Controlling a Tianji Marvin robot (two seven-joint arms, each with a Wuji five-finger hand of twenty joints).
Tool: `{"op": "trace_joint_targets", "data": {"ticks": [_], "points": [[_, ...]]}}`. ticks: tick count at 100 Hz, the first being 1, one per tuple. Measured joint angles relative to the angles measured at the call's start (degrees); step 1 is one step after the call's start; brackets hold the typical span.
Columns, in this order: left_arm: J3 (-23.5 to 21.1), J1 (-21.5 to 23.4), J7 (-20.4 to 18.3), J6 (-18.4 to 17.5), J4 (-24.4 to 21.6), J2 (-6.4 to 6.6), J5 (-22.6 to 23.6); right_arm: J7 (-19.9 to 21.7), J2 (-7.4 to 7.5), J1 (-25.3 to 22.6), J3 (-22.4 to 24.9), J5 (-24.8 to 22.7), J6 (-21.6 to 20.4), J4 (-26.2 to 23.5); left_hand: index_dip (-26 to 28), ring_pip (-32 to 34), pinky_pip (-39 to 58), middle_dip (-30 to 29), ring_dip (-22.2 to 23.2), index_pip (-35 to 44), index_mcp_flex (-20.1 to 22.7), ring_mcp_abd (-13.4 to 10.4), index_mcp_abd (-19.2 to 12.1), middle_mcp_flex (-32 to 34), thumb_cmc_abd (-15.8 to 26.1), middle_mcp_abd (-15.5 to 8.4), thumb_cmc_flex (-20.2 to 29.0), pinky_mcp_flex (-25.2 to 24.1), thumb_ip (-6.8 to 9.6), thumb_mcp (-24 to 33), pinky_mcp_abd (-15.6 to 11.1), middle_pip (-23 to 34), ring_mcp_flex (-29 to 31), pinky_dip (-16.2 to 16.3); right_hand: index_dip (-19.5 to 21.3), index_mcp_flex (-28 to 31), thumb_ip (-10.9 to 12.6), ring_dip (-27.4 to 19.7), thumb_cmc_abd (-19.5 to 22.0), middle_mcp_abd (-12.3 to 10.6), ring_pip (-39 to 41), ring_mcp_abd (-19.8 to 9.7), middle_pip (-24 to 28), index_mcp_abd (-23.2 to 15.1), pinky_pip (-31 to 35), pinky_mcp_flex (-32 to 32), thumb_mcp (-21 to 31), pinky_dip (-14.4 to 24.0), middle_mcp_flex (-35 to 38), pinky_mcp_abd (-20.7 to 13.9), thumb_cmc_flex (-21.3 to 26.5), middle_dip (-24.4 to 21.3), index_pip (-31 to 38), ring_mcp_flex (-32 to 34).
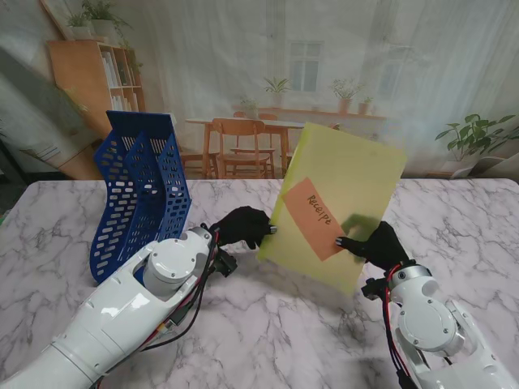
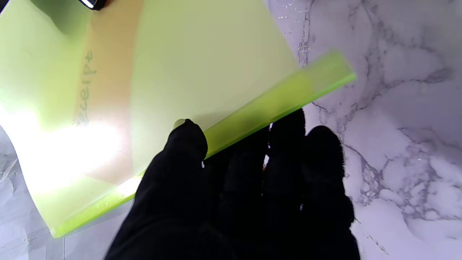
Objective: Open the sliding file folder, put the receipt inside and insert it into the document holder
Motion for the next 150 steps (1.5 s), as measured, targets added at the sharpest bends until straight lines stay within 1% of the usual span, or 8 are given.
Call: {"op": "trace_joint_targets", "data": {"ticks": [46, 75, 91, 107, 118, 125, 137, 150], "points": [[0.28, -1.0, 0.1, -0.33, 0.85, -0.19, 0.02, 2.98, 0.81, 0.71, -0.71, -1.11, 0.12, 1.15, -0.06, 0.02, 0.09, -0.22, 0.02, 0.0, 0.01, 0.36, 0.28, 0.0, 0.0, 0.15, 0.0, -0.11, 0.0, 0.0, 0.51, 0.02, 0.0, 0.04, 0.74, 0.0, -0.02, 0.47, 0.01, 0.03, 1.4, 0.0, 0.04, 0.01, 0.53, 0.01, 0.0, 1.19, 0.02, 0.0, -0.03, 1.09, -0.71, 0.01], [0.99, -1.58, -0.2, -1.93, 1.62, -0.18, -0.1, 1.59, 0.39, 0.65, -0.59, 2.77, -0.4, 1.78, 0.02, 1.08, 0.82, 0.41, 0.61, 0.23, 0.01, 0.37, 0.29, 0.01, -0.61, 0.15, -0.04, -0.11, 0.0, 0.01, 0.51, 0.6, 0.0, 0.12, 0.76, 0.24, -0.02, -0.14, 0.01, 0.23, 0.56, 0.0, 0.04, 0.04, -0.01, -1.28, 0.13, 1.22, -0.22, 0.03, 0.14, 0.45, -0.72, 0.01], [1.71, -1.63, 1.96, -4.42, 2.54, -0.57, 0.9, 1.39, -0.03, 0.55, -0.24, 6.0, -1.13, 2.07, 1.26, 1.8, 1.46, 3.95, 0.86, 2.27, 1.33, 0.22, -1.11, 1.5, -2.99, -0.29, -1.17, 1.21, 0.46, 1.9, 0.51, 0.66, 1.46, 0.12, -2.51, -4.71, 0.36, -3.62, 1.59, 2.54, -11.97, 1.3, 0.01, 2.75, -5.09, -8.04, 0.13, 0.15, -8.28, 1.3, 3.07, -2.04, 0.01, -2.16], [1.27, -0.82, 4.7, -7.98, 2.42, -1.05, 2.2, 2.11, -0.15, 0.13, 0.59, 7.3, -3.18, 2.14, 2.72, 2.28, 1.56, 5.16, 1.6, 3.12, 1.35, 0.08, -1.41, 2.18, -3.08, -0.62, -1.78, 1.93, 0.47, 2.88, 0.51, 1.39, 2.09, 0.12, -6.4, -11.42, 2.01, -4.38, 3.24, 3.21, -18.91, 3.16, -0.82, 2.75, -9.91, -16.6, 0.12, -2.45, -21.26, 2.18, 3.12, -5.41, -3.1, -13.53], [0.39, 0.27, 5.67, -8.98, 1.39, -1.19, 2.44, 2.17, -0.25, -0.04, 0.86, 10.1, -4.38, 2.25, 3.42, 2.46, 1.57, 5.24, 2.1, 3.44, 1.35, -0.06, -1.49, 2.18, -3.09, -0.83, -1.88, 2.12, 0.47, 2.91, 0.48, 1.97, 2.19, 0.12, -6.73, -13.35, 2.11, -6.1, 3.24, 3.21, -20.28, 3.61, -1.6, 2.16, -10.94, -20.49, -0.19, -3.48, -27.09, 2.82, 2.0, -9.57, -5.03, -19.25], [0.19, 0.61, 5.69, -9.25, 0.98, -1.19, 2.42, 1.15, -0.49, -0.02, 0.85, 10.71, -4.75, 2.45, 3.56, 2.48, 1.57, 5.25, 2.15, 3.62, 1.35, -0.11, -1.52, 2.18, -3.09, -0.84, -1.9, 2.14, 0.47, 2.93, 0.46, 2.01, 2.21, 0.12, -7.32, -11.02, 2.12, -6.18, 4.47, 3.21, -19.75, 3.62, -1.6, 0.49, -10.47, -20.2, -1.44, -3.49, -22.83, 3.37, 3.14, -9.75, -1.56, -18.62], [0.11, 0.81, 4.82, -9.15, 0.45, -1.11, 1.28, -1.0, -1.01, 0.2, 0.56, 12.16, -4.7, 2.68, 2.64, 2.38, 1.57, 5.08, 1.86, 3.67, 1.35, -0.36, -1.99, 2.18, -3.09, -1.02, -2.3, 2.08, 0.47, 3.05, 0.13, 1.96, 2.18, 0.07, -7.85, -5.8, 2.12, -5.45, 4.16, 2.34, -13.9, 3.21, -0.31, 0.49, -6.12, -12.44, -0.77, -3.35, -9.97, 3.41, 3.72, -8.45, -0.59, -8.89], [-0.19, 0.94, 2.86, -7.75, 0.03, -1.0, -2.16, -0.8, -1.1, 0.64, 0.3, 10.49, -4.55, 3.06, -0.52, -0.97, 0.08, 0.49, -1.0, -0.51, 1.06, -0.48, -2.02, -0.26, -2.58, -1.01, -2.25, 0.33, 0.47, 3.06, -0.26, -0.23, 0.38, 0.02, -5.89, -4.57, 1.75, -3.48, 4.02, 1.83, -12.49, 2.41, -0.08, 0.49, -4.22, -8.58, -0.18, -2.71, -6.93, 3.04, 3.64, -5.87, -0.94, -5.05]]}}
